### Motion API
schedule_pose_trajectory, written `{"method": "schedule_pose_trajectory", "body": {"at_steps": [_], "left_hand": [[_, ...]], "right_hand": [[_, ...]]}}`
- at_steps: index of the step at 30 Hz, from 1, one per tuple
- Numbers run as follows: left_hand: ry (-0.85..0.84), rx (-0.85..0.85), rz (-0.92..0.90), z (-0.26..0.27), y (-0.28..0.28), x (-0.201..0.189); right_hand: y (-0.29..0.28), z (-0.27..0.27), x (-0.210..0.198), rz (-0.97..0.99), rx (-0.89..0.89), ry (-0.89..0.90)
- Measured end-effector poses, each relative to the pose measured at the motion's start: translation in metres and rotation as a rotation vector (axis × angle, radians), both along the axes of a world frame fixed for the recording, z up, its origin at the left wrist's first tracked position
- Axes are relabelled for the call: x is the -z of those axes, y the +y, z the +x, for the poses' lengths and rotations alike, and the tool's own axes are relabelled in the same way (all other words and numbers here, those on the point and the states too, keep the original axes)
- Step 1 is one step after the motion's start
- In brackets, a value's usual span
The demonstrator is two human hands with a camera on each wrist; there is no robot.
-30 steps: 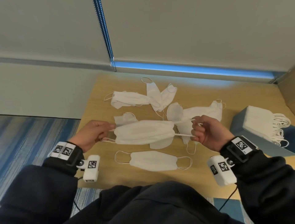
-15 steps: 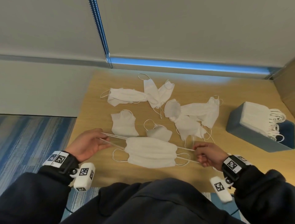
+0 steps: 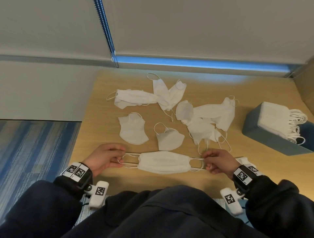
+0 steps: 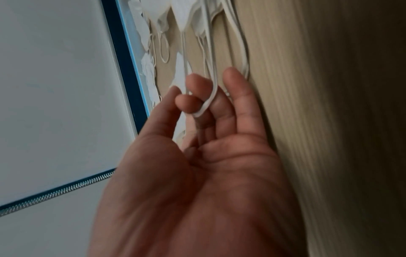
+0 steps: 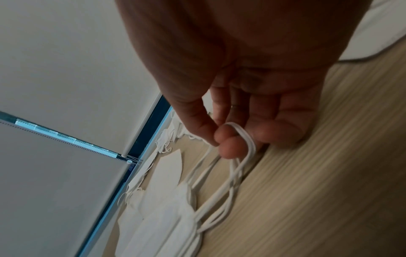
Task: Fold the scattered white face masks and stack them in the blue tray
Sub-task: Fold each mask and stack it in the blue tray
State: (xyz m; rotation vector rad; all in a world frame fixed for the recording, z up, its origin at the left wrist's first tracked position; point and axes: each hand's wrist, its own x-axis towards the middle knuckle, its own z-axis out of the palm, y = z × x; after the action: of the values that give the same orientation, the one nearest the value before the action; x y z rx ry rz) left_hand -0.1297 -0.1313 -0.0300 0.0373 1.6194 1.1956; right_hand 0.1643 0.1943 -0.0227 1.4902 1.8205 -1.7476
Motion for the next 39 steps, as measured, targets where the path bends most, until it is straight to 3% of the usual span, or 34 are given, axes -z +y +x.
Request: {"method": "schedule_pose_trajectory", "body": {"at_steps": [2, 4, 8, 10, 13, 16, 30, 34, 37, 39], "left_hand": [[0.085, 0.082, -0.031, 0.001, 0.005, -0.006], [0.299, 0.220, -0.102, -0.001, 0.010, -0.010], [1.017, 0.627, -0.279, -0.003, 0.025, -0.024], [1.091, 0.802, -0.156, 0.008, 0.042, -0.031], [1.095, 1.168, -0.002, 0.031, 0.066, -0.021], [1.256, 1.378, 0.019, 0.042, 0.078, -0.001], [1.332, 1.281, 0.078, 0.024, 0.079, 0.022], [1.225, 1.198, 0.113, 0.009, 0.085, 0.005], [1.239, 0.942, 0.108, -0.029, 0.101, -0.016], [1.293, 0.767, 0.042, -0.061, 0.116, -0.024]], "right_hand": [[0.000, 0.000, -0.005, -0.029, -0.031, 0.020], [0.000, -0.002, -0.010, 0.019, -0.063, 0.052], [0.002, -0.016, -0.021, 0.542, -0.347, 0.057], [-0.007, -0.030, -0.026, 0.635, -0.567, 0.089], [-0.030, -0.053, -0.022, 0.620, -0.987, 0.034], [-0.048, -0.067, -0.008, 0.734, -1.193, -0.043], [-0.043, -0.068, 0.003, 0.881, -1.236, -0.010], [-0.023, -0.076, -0.009, 0.661, -0.999, 0.081], [0.010, -0.096, -0.014, 0.770, -0.731, 0.158], [0.032, -0.111, -0.012, 0.799, -0.653, 0.064]]}}
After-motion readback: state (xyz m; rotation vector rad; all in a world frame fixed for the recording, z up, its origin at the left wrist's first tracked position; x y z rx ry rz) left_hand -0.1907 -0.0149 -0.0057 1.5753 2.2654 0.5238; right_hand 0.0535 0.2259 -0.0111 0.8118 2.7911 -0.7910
